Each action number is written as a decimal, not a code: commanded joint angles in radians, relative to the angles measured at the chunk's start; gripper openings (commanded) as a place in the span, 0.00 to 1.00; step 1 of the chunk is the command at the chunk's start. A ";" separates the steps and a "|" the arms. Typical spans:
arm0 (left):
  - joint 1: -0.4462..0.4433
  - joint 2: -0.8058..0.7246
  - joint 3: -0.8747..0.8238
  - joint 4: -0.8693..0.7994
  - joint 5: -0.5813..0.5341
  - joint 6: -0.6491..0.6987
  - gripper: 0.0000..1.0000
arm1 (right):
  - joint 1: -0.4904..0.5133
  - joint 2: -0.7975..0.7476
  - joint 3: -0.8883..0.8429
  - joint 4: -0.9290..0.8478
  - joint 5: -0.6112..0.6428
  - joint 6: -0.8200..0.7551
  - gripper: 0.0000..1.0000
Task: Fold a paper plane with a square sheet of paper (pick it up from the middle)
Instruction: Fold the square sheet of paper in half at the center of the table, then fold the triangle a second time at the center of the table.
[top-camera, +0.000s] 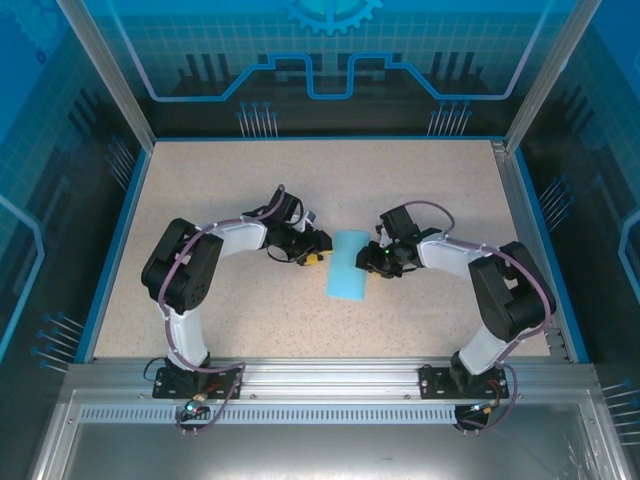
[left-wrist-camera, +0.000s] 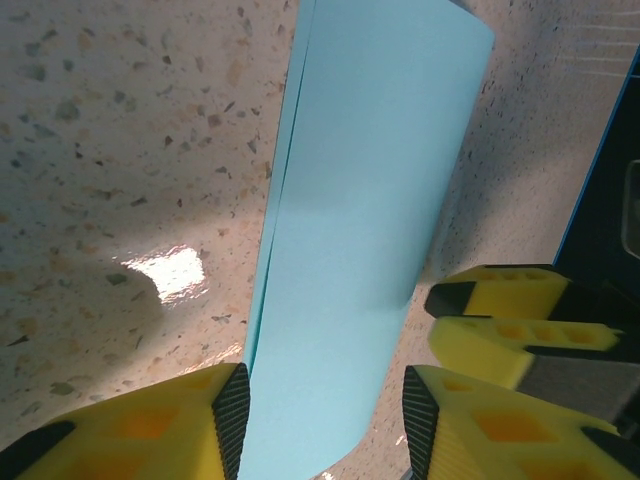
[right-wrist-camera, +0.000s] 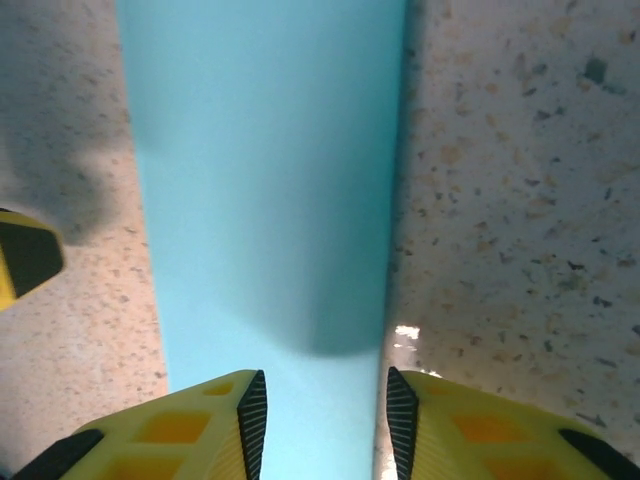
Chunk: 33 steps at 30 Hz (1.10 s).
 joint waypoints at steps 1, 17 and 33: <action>-0.002 0.009 0.025 -0.026 0.022 0.008 0.48 | 0.000 -0.029 -0.007 0.027 -0.032 0.018 0.40; -0.005 0.019 0.041 -0.040 0.031 0.013 0.48 | 0.002 0.079 -0.032 0.004 0.008 0.002 0.38; -0.039 -0.089 -0.090 -0.074 0.063 -0.101 0.50 | 0.000 0.079 -0.071 0.031 0.010 0.009 0.38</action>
